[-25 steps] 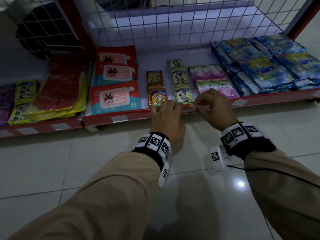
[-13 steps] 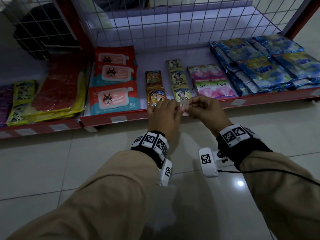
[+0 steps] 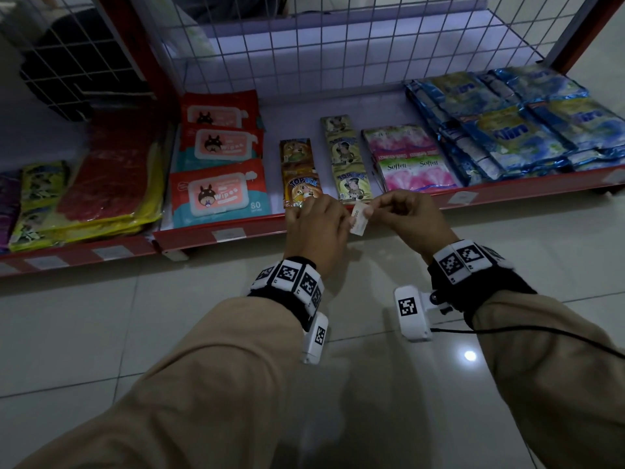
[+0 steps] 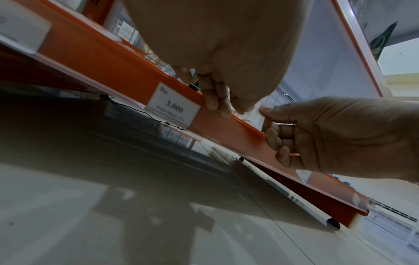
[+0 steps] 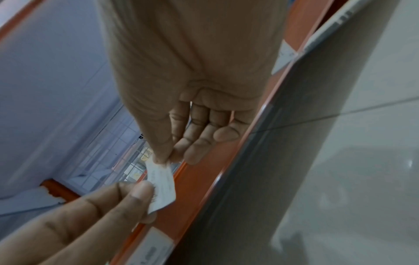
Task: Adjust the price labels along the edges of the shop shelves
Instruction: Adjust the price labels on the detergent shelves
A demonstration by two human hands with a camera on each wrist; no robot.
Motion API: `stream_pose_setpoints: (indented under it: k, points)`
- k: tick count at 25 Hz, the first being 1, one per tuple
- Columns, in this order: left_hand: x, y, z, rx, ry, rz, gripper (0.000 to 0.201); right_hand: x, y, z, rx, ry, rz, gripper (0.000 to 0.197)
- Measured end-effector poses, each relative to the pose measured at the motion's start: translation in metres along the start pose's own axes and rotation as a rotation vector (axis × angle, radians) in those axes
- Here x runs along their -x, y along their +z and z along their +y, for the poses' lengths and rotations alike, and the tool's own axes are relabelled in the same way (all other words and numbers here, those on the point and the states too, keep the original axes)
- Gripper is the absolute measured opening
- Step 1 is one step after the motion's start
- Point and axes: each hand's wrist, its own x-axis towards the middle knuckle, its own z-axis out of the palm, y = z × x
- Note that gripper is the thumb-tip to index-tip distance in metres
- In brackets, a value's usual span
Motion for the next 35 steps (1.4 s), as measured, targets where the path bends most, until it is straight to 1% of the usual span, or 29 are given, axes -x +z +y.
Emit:
stream_pose_setpoints:
  k: [2,3,4,6,7,9,10,12,14,16,19,22,25,28,33,35]
  points:
    - [0.000,0.000,0.000,-0.059,0.014,-0.021,0.019,-0.001,-0.001,0.000,0.120,-0.047,0.047,0.014]
    - [0.000,0.000,0.000,-0.096,0.026,-0.032,0.020,-0.001,-0.001,-0.001,0.195,-0.115,0.053,0.015]
    - [0.000,0.000,0.000,-0.132,0.039,-0.041,0.021,-0.001,-0.001,-0.005,0.291,-0.208,0.029,0.017]
    - [-0.001,0.001,-0.001,-0.186,0.060,-0.054,0.024,-0.002,0.000,-0.011,0.533,-0.382,-0.080,0.028]
    - [-0.002,0.001,-0.001,-0.200,0.065,-0.059,0.025,-0.004,0.000,-0.014,0.657,-0.425,-0.125,0.029]
    - [-0.001,0.001,-0.001,-0.217,0.073,-0.062,0.026,-0.006,0.001,-0.017,0.839,-0.436,-0.150,0.021]
    - [-0.001,0.001,-0.001,-0.218,0.075,-0.057,0.027,-0.006,-0.001,-0.018,0.865,-0.420,-0.141,0.017]
    - [0.001,0.000,0.000,-0.194,0.066,-0.037,0.029,-0.006,-0.006,-0.016,0.770,-0.373,-0.075,0.013]
    - [0.002,-0.001,0.002,-0.165,0.047,-0.023,0.027,-0.005,-0.015,-0.016,0.654,-0.346,0.023,0.008]
    - [0.002,-0.001,0.003,-0.135,0.025,-0.018,0.027,-0.006,-0.022,-0.016,0.635,-0.336,0.061,0.006]
    - [0.003,-0.001,0.007,-0.070,-0.002,0.012,0.031,-0.008,-0.024,-0.015,0.707,-0.332,0.030,0.008]
    - [0.004,0.001,0.009,-0.059,-0.007,0.010,0.043,-0.009,-0.021,-0.014,0.819,-0.358,0.023,0.009]
    - [0.004,0.002,0.009,-0.053,-0.004,0.010,0.048,-0.010,-0.017,-0.014,0.833,-0.398,0.046,0.009]
    - [0.003,0.002,0.009,-0.036,-0.023,0.015,0.049,-0.010,-0.018,-0.015,0.831,-0.448,0.061,0.008]
    - [0.002,0.003,0.009,-0.148,0.002,-0.039,0.040,-0.011,-0.016,-0.013,1.002,-0.427,-0.004,0.012]
    - [0.002,0.004,0.010,-0.164,-0.009,-0.051,0.037,-0.011,-0.015,-0.011,1.012,-0.424,-0.029,0.013]
